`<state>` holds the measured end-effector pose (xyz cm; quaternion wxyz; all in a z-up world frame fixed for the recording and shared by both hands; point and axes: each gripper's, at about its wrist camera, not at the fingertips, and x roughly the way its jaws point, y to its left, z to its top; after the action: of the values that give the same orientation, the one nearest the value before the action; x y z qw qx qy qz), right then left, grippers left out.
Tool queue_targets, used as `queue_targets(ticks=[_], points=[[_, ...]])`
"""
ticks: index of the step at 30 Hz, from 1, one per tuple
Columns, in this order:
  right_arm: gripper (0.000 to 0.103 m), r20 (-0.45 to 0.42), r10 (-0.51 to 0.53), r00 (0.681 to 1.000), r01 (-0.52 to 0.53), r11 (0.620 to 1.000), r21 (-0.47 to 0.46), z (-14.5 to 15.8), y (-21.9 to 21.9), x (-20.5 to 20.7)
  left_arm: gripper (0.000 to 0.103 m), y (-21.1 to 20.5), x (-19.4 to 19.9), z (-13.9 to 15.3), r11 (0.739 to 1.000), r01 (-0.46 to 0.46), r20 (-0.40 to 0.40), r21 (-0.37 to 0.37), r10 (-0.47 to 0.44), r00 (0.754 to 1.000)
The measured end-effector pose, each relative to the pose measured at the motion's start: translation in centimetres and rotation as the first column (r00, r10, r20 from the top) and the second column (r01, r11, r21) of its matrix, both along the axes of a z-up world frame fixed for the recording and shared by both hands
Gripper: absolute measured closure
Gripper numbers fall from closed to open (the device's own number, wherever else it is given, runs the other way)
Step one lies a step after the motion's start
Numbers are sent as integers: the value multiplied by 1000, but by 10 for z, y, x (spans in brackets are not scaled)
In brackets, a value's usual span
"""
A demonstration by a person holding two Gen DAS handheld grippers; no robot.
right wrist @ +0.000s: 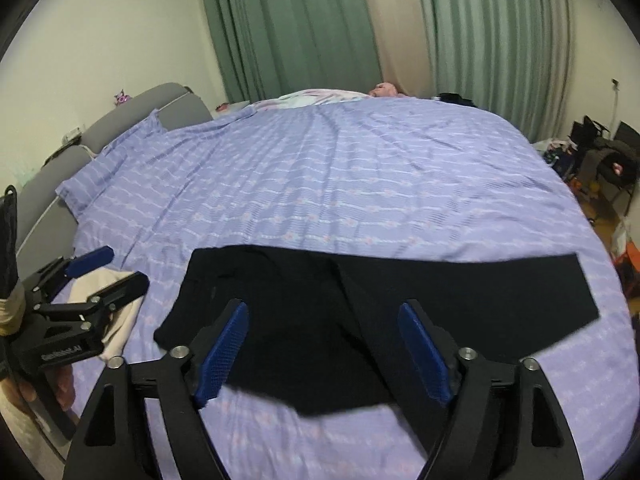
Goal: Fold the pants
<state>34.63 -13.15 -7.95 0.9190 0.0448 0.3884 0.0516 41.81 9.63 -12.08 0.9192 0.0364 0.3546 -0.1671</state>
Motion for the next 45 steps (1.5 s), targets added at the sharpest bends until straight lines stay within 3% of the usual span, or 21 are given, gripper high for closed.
queue_targets(ticks=[7, 16, 22, 29, 38, 45], points=[[21, -10, -43, 999, 43, 999, -24, 16, -65, -83, 11, -72, -73, 23, 999, 40, -21, -36, -41, 999], [21, -99, 36, 994, -35, 999, 12, -9, -158, -152, 11, -171, -143, -7, 992, -110, -147, -54, 101, 984], [21, -188, 114, 975, -121, 992, -27, -54, -200, -181, 11, -216, -176, -41, 986, -166, -222, -15, 159, 962], [21, -337, 96, 937, -115, 993, -37, -129, -224, -204, 11, -248, -196, -79, 990, -110, -295, 86, 131, 946], [21, -443, 63, 894, -90, 995, -41, -217, -216, -206, 11, -260, -183, -132, 990, -39, -361, 134, 85, 929], [28, -497, -24, 868, -27, 995, -97, -266, -214, -197, 11, -263, -160, -167, 991, 10, -413, 131, 45, 909]])
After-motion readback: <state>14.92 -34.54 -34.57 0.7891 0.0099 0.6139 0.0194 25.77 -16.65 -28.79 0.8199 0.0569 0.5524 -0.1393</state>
